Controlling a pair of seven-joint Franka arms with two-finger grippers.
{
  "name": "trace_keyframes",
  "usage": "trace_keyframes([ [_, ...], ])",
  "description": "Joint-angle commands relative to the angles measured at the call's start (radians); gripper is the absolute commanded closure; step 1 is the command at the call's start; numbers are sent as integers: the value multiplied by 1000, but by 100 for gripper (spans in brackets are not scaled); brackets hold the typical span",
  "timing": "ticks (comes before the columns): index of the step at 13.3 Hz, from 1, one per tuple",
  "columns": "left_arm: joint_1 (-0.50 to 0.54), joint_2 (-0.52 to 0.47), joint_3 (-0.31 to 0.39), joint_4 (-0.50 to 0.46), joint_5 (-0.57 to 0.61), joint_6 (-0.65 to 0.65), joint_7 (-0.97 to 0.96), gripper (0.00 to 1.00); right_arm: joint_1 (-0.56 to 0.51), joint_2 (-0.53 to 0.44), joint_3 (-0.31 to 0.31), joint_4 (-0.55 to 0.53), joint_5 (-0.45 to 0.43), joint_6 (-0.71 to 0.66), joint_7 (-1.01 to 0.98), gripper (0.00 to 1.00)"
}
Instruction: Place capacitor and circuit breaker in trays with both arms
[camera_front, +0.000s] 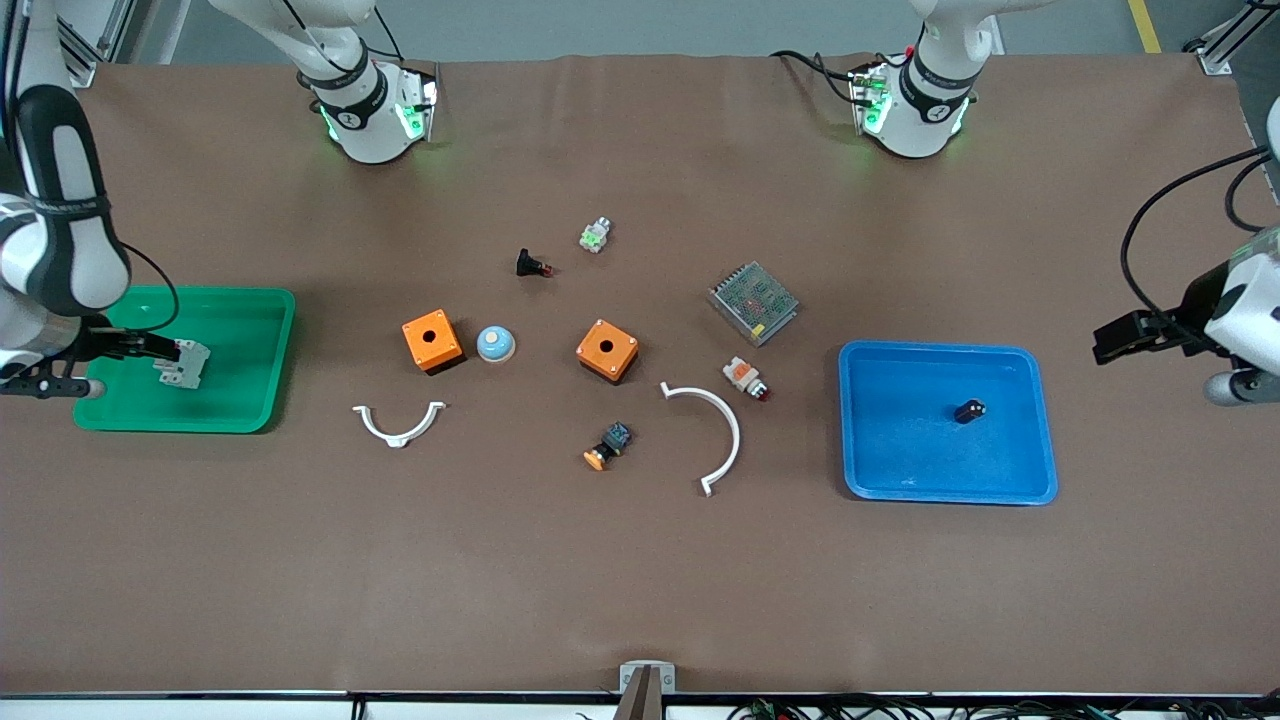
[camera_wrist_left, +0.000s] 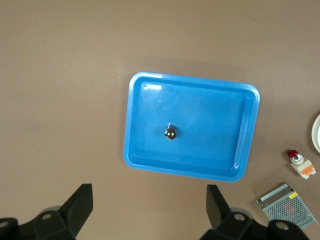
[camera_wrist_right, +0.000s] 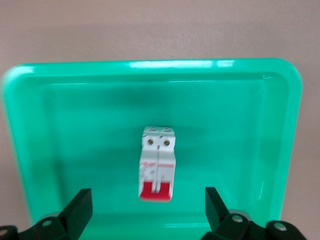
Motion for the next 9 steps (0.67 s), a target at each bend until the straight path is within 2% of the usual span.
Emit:
trace_keyframes([
  [1,3,-62,-9,18,12,-44,23,0,19,-119,14,61,-10,-191,13,1],
  [5,0,-143,-12,10,-17,-142,29,0,95,-271,14,55,-17,-314,120,1],
  [7,-25,-186,9,-45,-64,-143,29,0,143,-324,15,55,-24,-373,198,1],
  [9,-100,-230,63,-104,-72,-142,14,0,165,-357,18,56,-24,-394,211,1],
])
